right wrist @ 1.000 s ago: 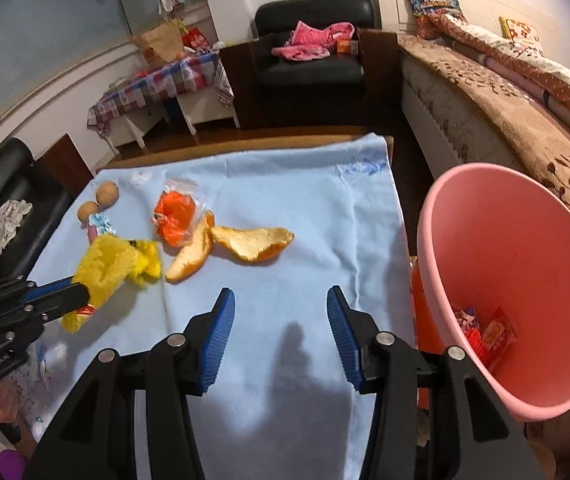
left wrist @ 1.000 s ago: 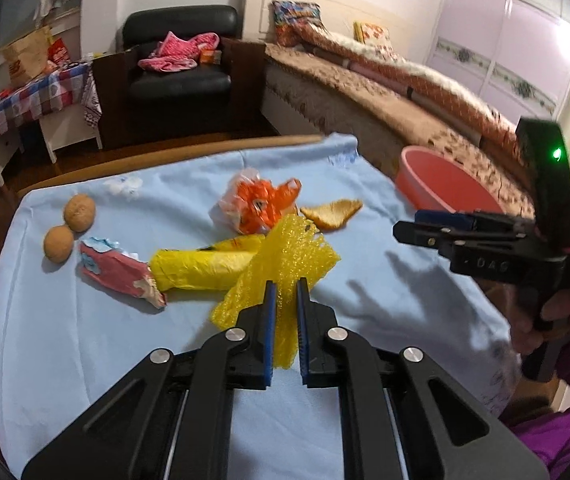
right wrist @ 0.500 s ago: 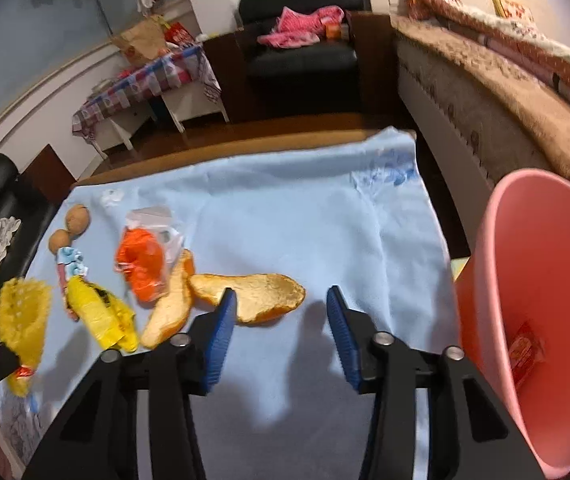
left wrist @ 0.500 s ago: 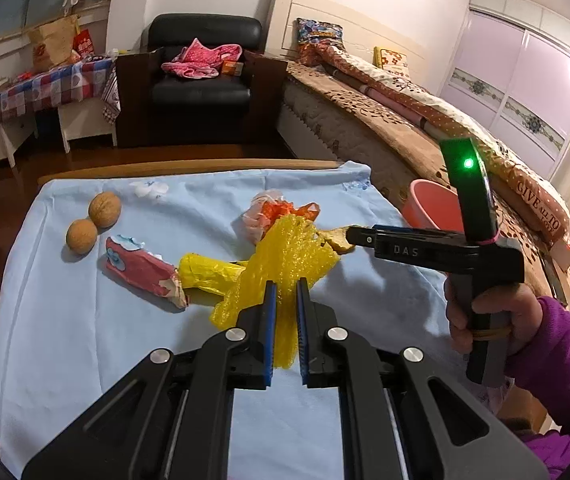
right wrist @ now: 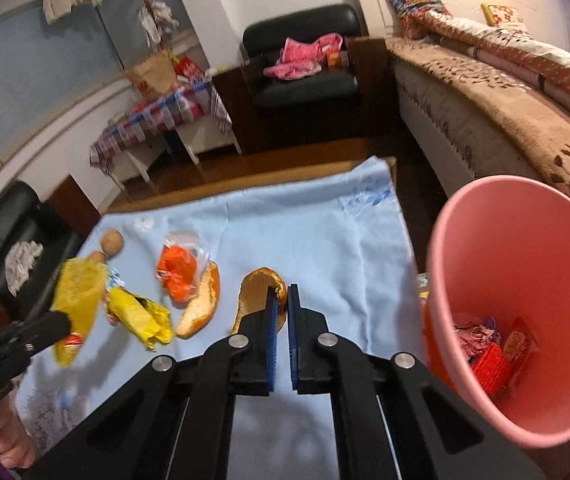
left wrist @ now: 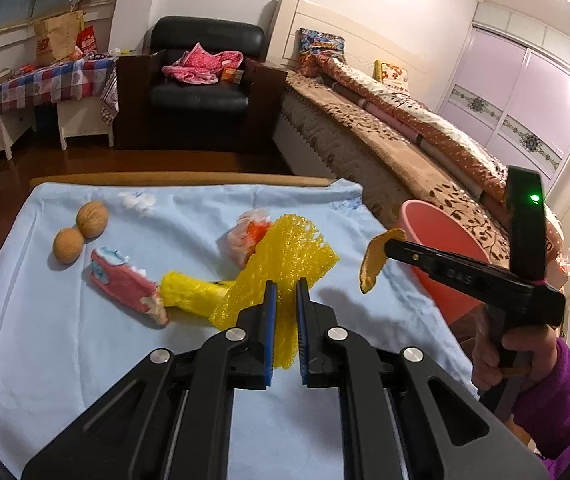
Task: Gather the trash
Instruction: 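Carry the yellow net over the bucket with the left tool while the right carries the crust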
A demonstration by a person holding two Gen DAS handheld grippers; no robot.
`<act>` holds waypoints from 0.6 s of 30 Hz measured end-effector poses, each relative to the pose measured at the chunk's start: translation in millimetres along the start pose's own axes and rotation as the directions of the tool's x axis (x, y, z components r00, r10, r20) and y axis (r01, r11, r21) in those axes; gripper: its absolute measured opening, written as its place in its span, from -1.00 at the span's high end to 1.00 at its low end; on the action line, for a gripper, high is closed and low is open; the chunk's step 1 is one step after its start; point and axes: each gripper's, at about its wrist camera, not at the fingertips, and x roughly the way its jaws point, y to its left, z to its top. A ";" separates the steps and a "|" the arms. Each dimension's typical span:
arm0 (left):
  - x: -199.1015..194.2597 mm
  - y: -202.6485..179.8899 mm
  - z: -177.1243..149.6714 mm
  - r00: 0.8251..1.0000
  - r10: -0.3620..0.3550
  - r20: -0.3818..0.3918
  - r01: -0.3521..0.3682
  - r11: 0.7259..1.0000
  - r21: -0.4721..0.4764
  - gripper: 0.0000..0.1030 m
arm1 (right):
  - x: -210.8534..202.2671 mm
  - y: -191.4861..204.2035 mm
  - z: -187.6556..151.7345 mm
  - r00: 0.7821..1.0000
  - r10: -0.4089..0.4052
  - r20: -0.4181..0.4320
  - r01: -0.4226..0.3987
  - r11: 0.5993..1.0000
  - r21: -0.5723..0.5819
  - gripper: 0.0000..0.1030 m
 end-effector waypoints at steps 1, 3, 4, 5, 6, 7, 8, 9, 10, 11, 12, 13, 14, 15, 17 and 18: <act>0.5 -3.7 1.2 1.000 -0.006 0.004 0.006 1.000 0.004 0.83 | -8.8 -2.9 -0.3 1.000 0.004 0.015 -0.005 1.000 0.012 0.92; 1.3 -11.0 4.7 1.000 -0.019 0.011 0.019 1.000 0.009 0.83 | -21.1 -8.0 -0.5 0.999 0.008 0.037 -0.009 1.000 0.029 0.92; 1.6 -13.8 6.1 1.000 -0.024 0.013 0.024 1.000 0.012 0.83 | -28.4 -12.1 -0.2 0.999 0.008 0.050 -0.009 0.999 0.039 0.92; 2.4 -17.5 7.9 0.999 -0.029 0.016 0.029 0.999 0.016 0.83 | -33.8 -13.8 -0.1 0.998 0.004 0.061 -0.007 0.999 0.047 0.92; 3.4 -22.1 10.2 0.999 -0.035 0.020 0.034 0.999 0.021 0.83 | -40.0 -17.7 0.4 0.997 -0.002 0.073 -0.002 0.998 0.055 0.92; 5.1 -27.0 12.5 0.999 -0.043 0.022 0.042 0.999 0.024 0.83 | -46.3 -22.2 0.8 0.996 -0.011 0.085 0.006 0.998 0.066 0.92; 6.4 -30.8 14.5 0.998 -0.052 0.021 0.052 0.998 0.025 0.83 | -52.3 -27.2 1.2 0.995 -0.020 0.096 0.012 0.997 0.078 0.92; 8.6 -37.1 18.4 0.997 -0.068 0.021 0.067 0.997 0.029 0.83 | -56.8 -31.8 1.5 0.994 -0.027 0.105 0.018 0.996 0.087 0.92; 9.8 -40.2 20.9 0.997 -0.075 0.021 0.074 0.997 0.032 0.83 | -62.9 -37.5 1.9 0.992 -0.039 0.117 0.028 0.995 0.099 0.92; 11.0 -44.6 23.0 0.996 -0.083 0.022 0.082 0.996 0.036 0.83 | -68.0 -41.5 2.1 0.990 -0.052 0.128 0.038 0.993 0.108 0.92; 13.0 -51.1 25.8 0.995 -0.094 0.023 0.093 0.995 0.044 0.83 | -73.2 -46.5 2.2 0.988 -0.065 0.139 0.049 0.992 0.118 0.92; 15.0 -58.1 29.0 0.994 -0.106 0.025 0.104 0.993 0.054 0.83 | -78.4 -52.2 2.3 0.986 -0.080 0.148 0.061 0.990 0.129 0.92; 16.3 -63.2 31.4 0.993 -0.115 0.026 0.113 0.992 0.061 0.83 | -82.3 -57.3 2.4 0.984 -0.091 0.154 0.069 0.988 0.139 0.92; 18.5 -70.3 33.2 0.991 -0.128 0.025 0.126 0.990 0.070 0.83 | -87.6 -64.6 1.9 0.982 -0.103 0.161 0.078 0.985 0.156 0.92; 23.7 -83.4 37.1 0.988 -0.151 0.021 0.148 0.985 0.085 0.83 | -95.1 -76.6 1.4 0.977 -0.126 0.172 0.094 0.979 0.180 0.92; 28.0 -92.8 39.9 0.986 -0.165 0.017 0.163 0.982 0.096 0.83 | -97.5 -82.1 2.5 0.975 -0.137 0.175 0.103 0.976 0.189 0.92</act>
